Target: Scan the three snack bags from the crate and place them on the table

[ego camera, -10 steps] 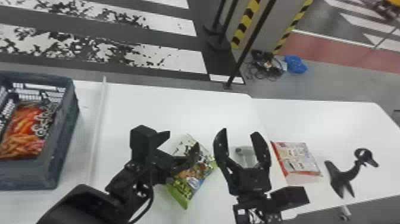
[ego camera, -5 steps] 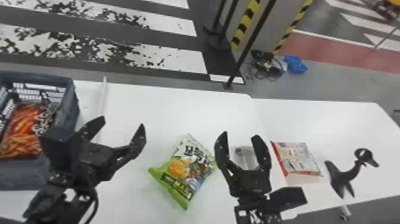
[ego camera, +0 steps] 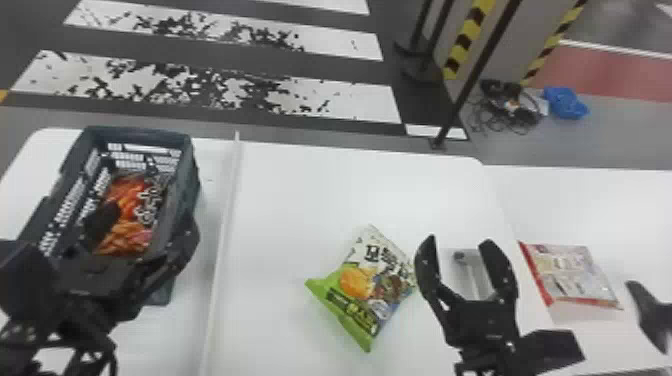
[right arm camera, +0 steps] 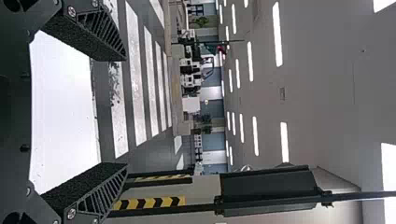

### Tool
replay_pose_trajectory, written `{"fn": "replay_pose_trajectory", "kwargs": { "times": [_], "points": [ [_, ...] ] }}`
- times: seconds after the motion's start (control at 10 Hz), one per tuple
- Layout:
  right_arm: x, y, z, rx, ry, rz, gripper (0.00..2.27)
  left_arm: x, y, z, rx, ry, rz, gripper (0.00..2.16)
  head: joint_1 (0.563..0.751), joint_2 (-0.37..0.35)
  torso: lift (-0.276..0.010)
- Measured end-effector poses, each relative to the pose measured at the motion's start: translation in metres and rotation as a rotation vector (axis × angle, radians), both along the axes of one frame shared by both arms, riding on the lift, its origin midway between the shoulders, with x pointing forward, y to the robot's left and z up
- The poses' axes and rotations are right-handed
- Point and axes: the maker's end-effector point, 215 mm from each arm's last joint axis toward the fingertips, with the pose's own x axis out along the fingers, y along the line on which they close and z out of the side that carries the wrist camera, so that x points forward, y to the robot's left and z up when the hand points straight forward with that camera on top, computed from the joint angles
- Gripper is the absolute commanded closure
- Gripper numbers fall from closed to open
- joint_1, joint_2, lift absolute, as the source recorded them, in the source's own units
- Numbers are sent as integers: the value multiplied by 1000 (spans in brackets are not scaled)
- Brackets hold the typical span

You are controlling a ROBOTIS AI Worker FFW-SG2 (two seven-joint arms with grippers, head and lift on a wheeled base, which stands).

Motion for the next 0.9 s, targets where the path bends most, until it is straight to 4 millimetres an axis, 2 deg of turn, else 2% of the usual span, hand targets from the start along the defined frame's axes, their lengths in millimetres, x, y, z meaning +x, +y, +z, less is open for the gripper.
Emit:
{"fn": "replay_pose_trajectory", "kwargs": {
  "times": [0.2, 0.4, 0.7, 0.9],
  "points": [
    [-8, 23, -32, -9, 97, 59, 117, -7, 24, 1, 11, 4, 36, 66, 695, -89, -37],
    [-24, 62, -69, -45, 224, 156, 120, -11, 37, -1, 21, 11, 52, 66, 695, -6, -37],
    [-51, 115, -101, -121, 346, 269, 120, -19, 42, -7, 37, 27, 48, 66, 695, 84, -37],
    [-67, 138, -132, -219, 447, 331, 120, -24, 48, -8, 31, 23, 59, 66, 695, 141, -37]
  ]
}}
